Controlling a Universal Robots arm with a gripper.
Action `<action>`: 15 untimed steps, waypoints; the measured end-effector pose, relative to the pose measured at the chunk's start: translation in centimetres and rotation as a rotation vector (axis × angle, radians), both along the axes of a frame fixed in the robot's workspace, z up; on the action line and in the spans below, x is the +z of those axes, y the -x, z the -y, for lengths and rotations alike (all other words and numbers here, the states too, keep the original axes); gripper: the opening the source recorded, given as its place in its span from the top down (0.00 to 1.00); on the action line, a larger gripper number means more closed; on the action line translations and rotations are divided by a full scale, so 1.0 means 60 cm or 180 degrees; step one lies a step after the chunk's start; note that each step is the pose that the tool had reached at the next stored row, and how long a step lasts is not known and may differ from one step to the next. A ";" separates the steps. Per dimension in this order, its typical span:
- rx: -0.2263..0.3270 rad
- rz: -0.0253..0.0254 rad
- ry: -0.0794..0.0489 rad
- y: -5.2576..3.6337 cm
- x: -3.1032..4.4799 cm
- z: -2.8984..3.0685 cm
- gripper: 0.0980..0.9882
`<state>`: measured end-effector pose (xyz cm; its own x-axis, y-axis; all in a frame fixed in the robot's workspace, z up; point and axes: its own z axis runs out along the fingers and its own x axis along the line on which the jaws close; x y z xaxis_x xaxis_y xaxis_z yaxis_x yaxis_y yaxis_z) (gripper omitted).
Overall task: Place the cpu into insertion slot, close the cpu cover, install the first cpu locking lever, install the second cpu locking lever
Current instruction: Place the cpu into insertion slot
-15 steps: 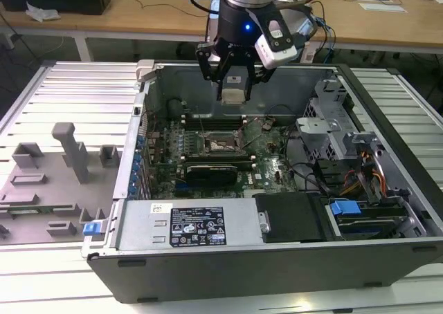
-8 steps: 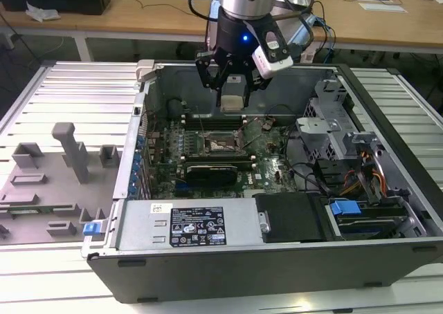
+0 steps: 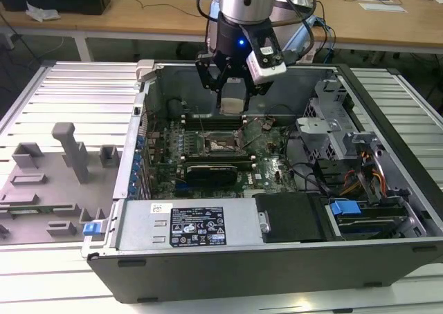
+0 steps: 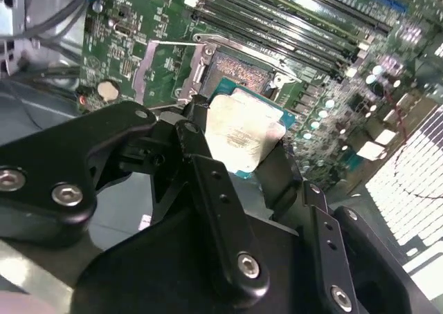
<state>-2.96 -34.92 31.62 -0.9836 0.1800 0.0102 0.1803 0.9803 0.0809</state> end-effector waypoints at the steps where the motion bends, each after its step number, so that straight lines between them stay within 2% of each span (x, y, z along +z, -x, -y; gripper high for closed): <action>1: -0.0057 0.0000 0.0000 0.000 -0.001 0.0000 0.50; 4: -0.0277 0.0000 0.0000 0.000 -0.005 0.0000 0.50; 10: -0.0985 0.0000 0.0000 0.000 -0.016 0.0000 0.50; 15: -0.1293 0.0000 0.0000 0.000 -0.021 0.0000 0.50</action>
